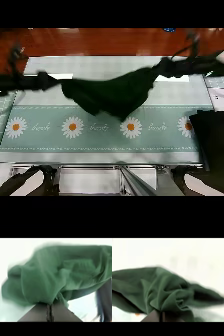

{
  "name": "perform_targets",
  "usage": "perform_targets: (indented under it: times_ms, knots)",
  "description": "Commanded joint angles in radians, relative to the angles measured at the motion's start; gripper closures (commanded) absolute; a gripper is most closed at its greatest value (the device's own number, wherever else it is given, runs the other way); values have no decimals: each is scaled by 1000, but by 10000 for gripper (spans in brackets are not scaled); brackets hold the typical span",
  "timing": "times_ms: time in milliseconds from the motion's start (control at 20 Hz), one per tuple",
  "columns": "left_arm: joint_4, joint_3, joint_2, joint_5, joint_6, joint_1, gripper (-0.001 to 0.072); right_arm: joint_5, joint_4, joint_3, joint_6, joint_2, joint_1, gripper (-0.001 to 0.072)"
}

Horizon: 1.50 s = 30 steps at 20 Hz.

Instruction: Fold the shirts.

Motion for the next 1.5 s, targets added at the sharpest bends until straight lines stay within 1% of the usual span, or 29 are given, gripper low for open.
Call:
perform_targets:
  times_ms: [0,100,200,350,400,500,550,700,800,900,1000,1100,1150,1200,1300,1400,1450]
  knots:
    - [-59,278,70,9,-28,1,689,63,-117,251,45,128,-23,687]
    - [-58,406,115,26,-40,2,688,83,-141,348,43,211,-24,687]
    - [-58,500,172,56,-46,18,688,113,-200,410,44,291,-23,687]
    - [-53,564,282,66,-46,82,689,156,-299,431,55,434,-23,687]
    - [-37,563,322,54,-46,105,688,177,-329,431,68,478,-23,687]
    - [20,563,396,-21,-58,142,689,206,-382,431,96,548,-24,687]
    - [46,560,430,-68,-86,146,688,214,-395,431,102,576,-23,686]
    - [70,496,526,-145,-99,144,688,248,-413,431,125,642,-23,687]
    - [70,389,586,-147,-114,142,688,276,-424,430,144,655,-24,687]
    - [69,237,627,-150,-130,133,688,289,-423,415,155,647,-24,687]
    - [68,37,644,-173,-144,98,688,284,-423,356,157,636,-23,687]
    - [69,-173,642,-203,-143,48,688,275,-404,267,159,608,-23,687]
    - [69,-278,636,-194,-134,24,688,252,-389,217,153,585,-23,687]
    - [69,-381,625,-163,-111,-1,688,222,-367,161,130,551,-23,687]
    - [69,-580,575,-16,-79,-51,688,161,-335,63,101,452,-23,687]
    - [69,-682,478,166,-78,-87,688,98,-268,11,54,312,-23,687]
    - [69,-689,417,240,-69,-99,688,68,-230,13,31,227,-14,687]
